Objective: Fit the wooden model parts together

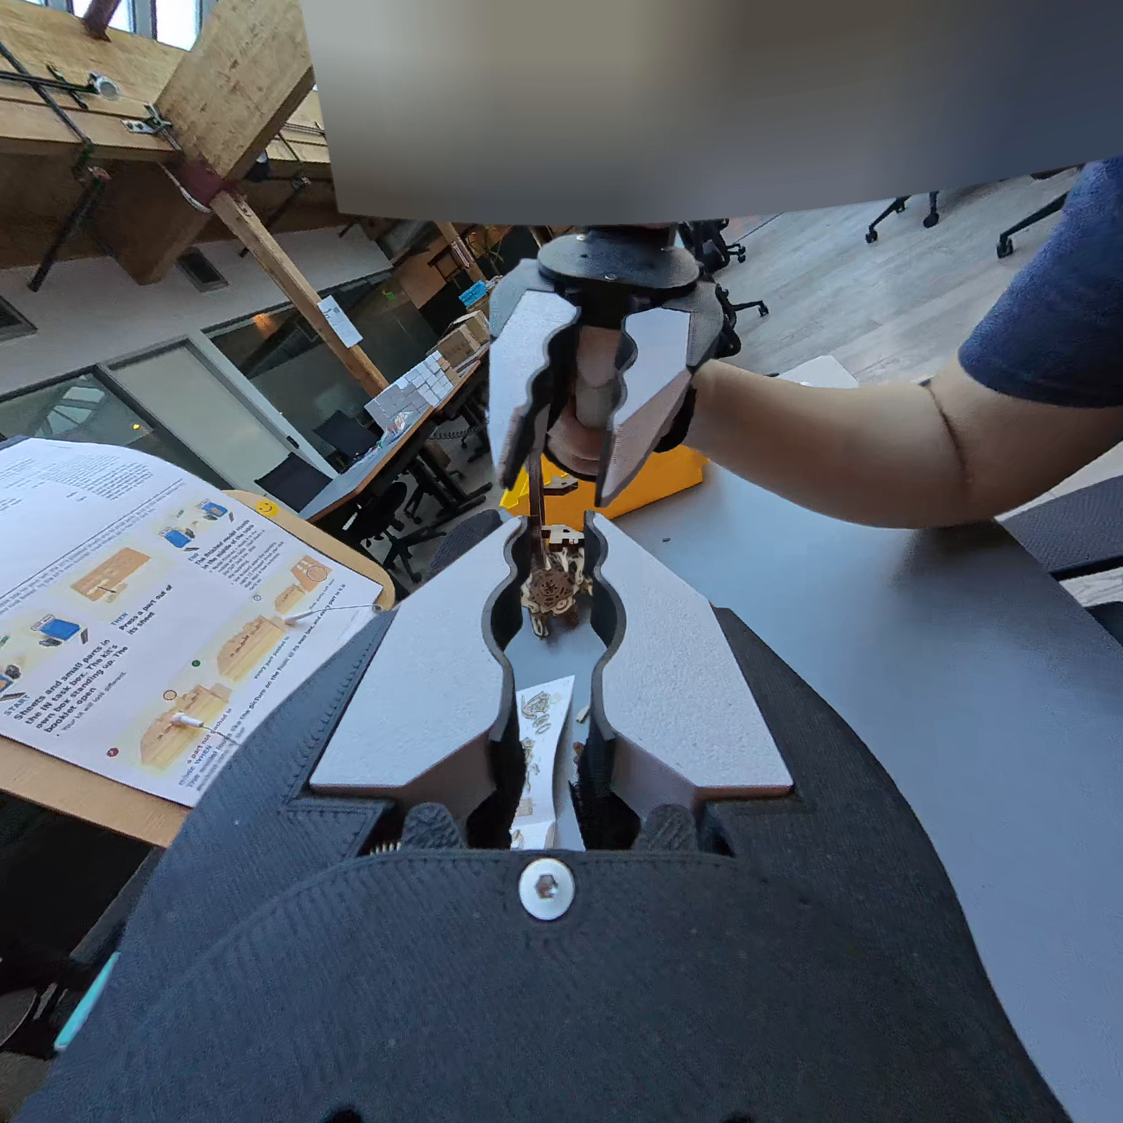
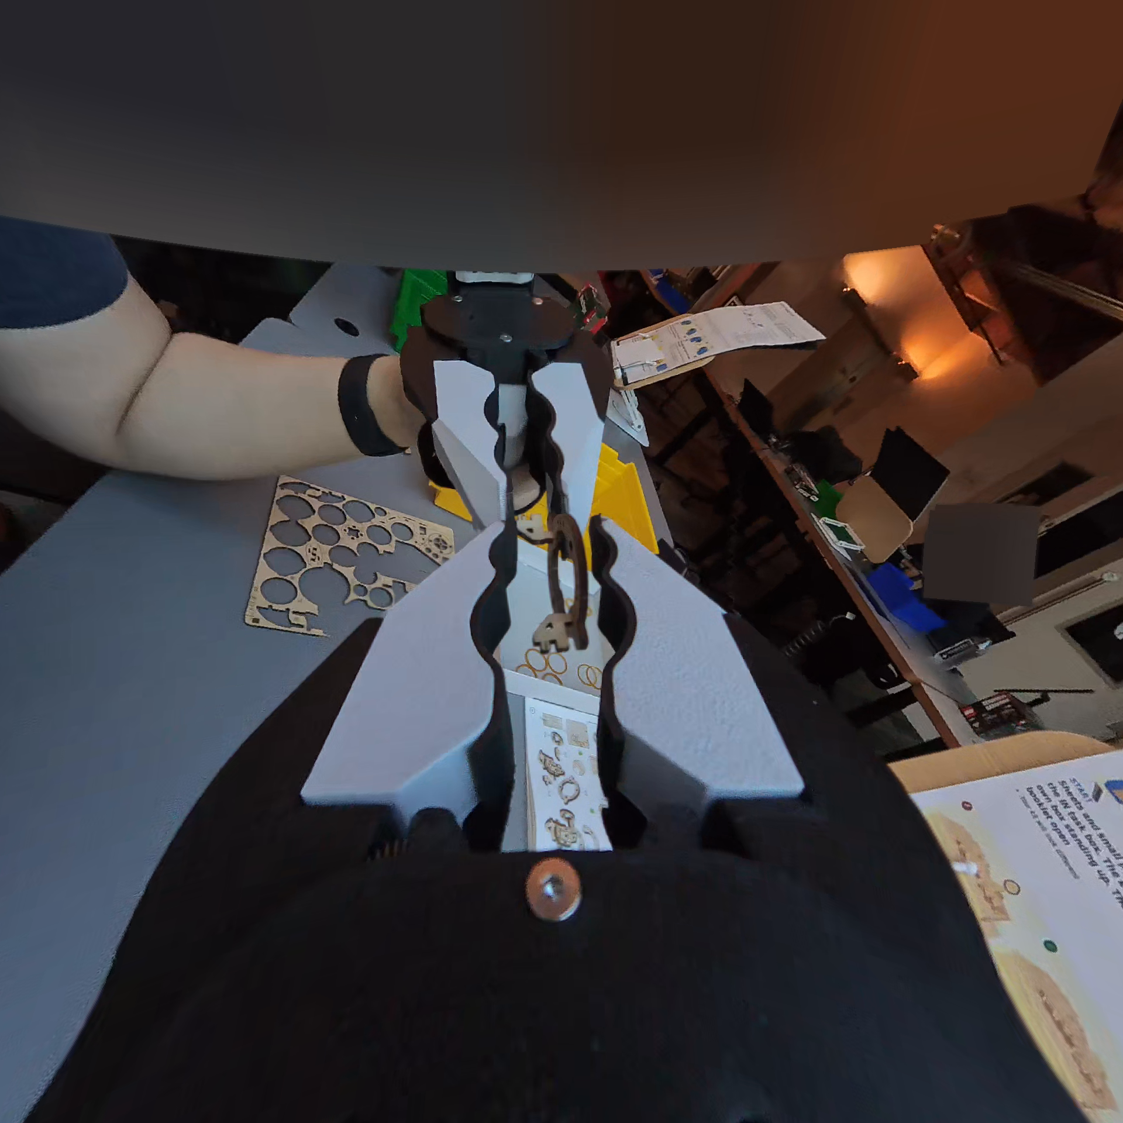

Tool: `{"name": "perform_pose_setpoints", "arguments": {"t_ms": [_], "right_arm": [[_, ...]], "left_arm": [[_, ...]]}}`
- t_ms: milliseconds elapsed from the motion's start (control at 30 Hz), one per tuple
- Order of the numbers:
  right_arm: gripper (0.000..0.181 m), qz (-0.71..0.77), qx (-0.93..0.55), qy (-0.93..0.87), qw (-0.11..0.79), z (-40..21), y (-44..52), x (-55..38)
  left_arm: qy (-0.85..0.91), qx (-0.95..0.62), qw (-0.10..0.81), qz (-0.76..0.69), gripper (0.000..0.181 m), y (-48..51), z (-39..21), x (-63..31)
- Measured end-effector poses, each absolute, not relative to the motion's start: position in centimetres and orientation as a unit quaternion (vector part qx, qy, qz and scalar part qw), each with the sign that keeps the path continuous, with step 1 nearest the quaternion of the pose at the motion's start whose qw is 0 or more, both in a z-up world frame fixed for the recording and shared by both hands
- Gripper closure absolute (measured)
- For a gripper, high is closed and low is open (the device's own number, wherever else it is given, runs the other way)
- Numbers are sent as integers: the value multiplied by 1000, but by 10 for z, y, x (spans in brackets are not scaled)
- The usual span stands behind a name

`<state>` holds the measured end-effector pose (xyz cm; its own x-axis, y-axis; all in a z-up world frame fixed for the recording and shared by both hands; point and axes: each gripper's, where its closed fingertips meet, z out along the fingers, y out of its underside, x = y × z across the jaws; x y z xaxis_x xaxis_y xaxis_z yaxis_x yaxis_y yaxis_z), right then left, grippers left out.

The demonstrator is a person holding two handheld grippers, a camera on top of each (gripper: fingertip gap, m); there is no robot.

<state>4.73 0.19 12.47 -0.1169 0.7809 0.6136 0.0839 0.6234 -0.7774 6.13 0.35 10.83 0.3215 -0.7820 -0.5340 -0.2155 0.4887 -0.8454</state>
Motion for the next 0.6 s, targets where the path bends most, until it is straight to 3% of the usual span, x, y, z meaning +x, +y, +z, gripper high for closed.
{"name": "perform_pose_setpoints", "arguments": {"t_ms": [167,267,333,467,600], "right_arm": [[163,270,-328,-706,567,117,13,44],[181,272,-338,-705,561,114,18,43],[181,285,-333,-701,563,115,19,43],[181,387,-315,-663,558,131,13,45],[181,469,-291,-627,550,140,10,44]], "left_arm": [[538,-461,665,-237,167,7,107,54],[546,-464,654,-244,167,7,102,53],[540,-463,661,-239,167,10,104,52],[503,-449,694,-253,150,14,118,44],[482,-446,693,-299,156,16,120,47]]}}
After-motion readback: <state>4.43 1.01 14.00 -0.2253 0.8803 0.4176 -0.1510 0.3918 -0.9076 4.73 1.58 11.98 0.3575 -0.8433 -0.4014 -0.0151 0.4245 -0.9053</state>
